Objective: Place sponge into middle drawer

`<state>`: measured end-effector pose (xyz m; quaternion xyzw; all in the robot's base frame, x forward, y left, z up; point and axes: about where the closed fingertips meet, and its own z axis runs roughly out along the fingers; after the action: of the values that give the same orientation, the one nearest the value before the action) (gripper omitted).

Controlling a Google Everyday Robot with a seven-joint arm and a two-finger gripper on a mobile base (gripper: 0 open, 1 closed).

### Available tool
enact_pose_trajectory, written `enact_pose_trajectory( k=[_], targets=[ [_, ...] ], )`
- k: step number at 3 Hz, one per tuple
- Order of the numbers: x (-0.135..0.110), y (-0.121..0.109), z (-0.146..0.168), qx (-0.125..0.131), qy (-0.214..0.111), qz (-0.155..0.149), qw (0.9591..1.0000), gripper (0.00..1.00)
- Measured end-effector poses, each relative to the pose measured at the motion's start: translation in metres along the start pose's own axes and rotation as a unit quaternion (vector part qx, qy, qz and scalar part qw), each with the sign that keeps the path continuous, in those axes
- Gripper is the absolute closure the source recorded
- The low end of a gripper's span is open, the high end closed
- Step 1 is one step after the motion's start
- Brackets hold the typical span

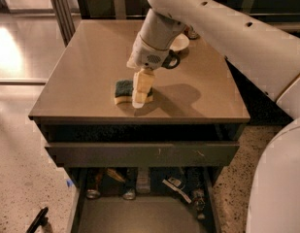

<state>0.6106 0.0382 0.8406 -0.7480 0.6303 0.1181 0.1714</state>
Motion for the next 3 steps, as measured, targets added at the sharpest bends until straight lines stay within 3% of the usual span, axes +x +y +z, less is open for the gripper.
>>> enact_pose_trajectory(
  k=[2,3],
  targets=[
    [-0.0068,0.0004,0.0172,-0.016,-0.009,-0.006,0.9998,0.18],
    [-0.0027,0.0031,0.0199,-0.019,-0.011,-0.006,0.9997,0.37]
  ],
)
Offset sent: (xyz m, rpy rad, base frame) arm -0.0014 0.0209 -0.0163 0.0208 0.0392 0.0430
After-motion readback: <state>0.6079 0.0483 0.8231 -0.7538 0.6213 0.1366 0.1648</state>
